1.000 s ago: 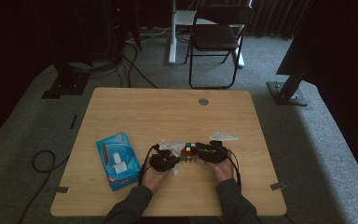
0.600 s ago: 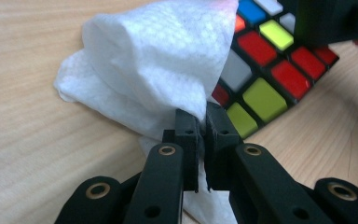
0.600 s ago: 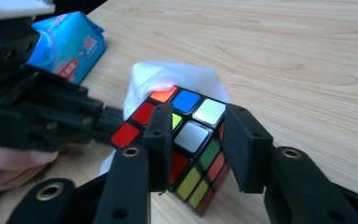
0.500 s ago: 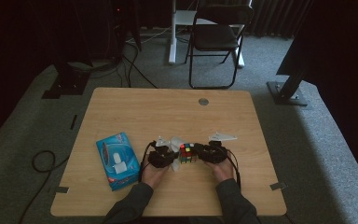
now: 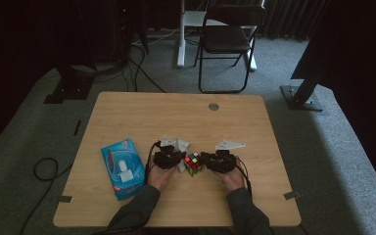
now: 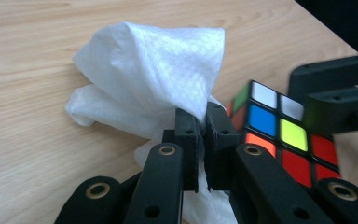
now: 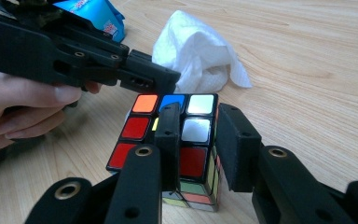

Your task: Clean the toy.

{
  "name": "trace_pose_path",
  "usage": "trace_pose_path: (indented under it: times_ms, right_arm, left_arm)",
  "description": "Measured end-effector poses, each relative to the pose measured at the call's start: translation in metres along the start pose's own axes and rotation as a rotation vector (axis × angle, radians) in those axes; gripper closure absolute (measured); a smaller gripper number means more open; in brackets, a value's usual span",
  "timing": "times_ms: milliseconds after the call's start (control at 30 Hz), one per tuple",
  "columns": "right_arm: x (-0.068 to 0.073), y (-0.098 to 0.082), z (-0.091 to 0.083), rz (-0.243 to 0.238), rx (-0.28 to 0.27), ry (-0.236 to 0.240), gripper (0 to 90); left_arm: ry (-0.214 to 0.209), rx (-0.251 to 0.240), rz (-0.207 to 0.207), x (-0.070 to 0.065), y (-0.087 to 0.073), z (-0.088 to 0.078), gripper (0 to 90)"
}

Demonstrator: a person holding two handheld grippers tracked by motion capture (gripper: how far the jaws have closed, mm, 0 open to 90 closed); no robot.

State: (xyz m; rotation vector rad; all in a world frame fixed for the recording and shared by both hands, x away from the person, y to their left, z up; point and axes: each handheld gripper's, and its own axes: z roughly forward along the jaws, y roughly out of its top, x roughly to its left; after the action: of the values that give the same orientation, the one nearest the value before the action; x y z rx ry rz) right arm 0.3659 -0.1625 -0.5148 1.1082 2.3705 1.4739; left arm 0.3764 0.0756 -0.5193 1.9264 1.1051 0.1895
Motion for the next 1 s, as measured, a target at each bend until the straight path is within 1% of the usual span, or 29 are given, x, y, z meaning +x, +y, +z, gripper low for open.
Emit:
trace_pose_path:
  times_ms: [33, 133, 200, 233, 367, 400, 467, 600, 767, 900, 1000]
  right_arm:
    - [0.000, 0.000, 0.000, 0.000, 0.001, -0.001, 71.1]
    - [0.000, 0.000, 0.000, 0.002, -0.001, -0.011, 70.5]
    - [0.001, 0.001, 0.000, -0.004, -0.002, -0.039, 65.2]
    - [0.001, 0.001, 0.001, -0.007, -0.005, -0.052, 65.2]
    - [0.001, 0.001, 0.000, 0.000, -0.014, -0.076, 64.8]
    - [0.001, 0.001, -0.001, 0.003, -0.015, -0.086, 64.7]
    - [0.000, 0.001, -0.001, 0.007, -0.018, -0.106, 63.7]
    - [-0.002, 0.001, -0.002, 0.040, -0.028, -0.142, 62.2]
    - [-0.003, 0.001, -0.002, 0.055, -0.029, -0.152, 62.2]
    - [-0.003, 0.002, -0.002, 0.063, -0.026, -0.149, 61.8]
    - [-0.003, 0.002, -0.002, 0.063, -0.024, -0.157, 60.6]
  left_arm:
    - [0.005, 0.004, 0.012, -0.002, -0.001, 0.000, 85.6]
    - [-0.001, 0.007, 0.005, -0.003, -0.003, -0.001, 85.6]
    - [-0.003, 0.008, -0.001, -0.005, -0.004, -0.003, 85.6]
    - [-0.008, 0.004, -0.006, -0.006, -0.006, -0.003, 85.7]
    - [-0.032, -0.002, -0.010, -0.011, -0.011, -0.005, 85.7]
    - [-0.026, -0.002, -0.006, -0.014, -0.012, -0.005, 85.8]
    - [-0.030, 0.002, -0.005, -0.016, -0.013, -0.005, 85.8]
    - [-0.040, 0.010, 0.010, -0.020, -0.014, -0.005, 85.8]
    - [-0.049, 0.005, 0.015, -0.020, -0.015, -0.005, 85.8]
    - [-0.043, -0.003, 0.022, -0.019, -0.014, -0.007, 85.7]
    - [-0.043, -0.012, 0.018, -0.018, -0.014, -0.011, 85.8]
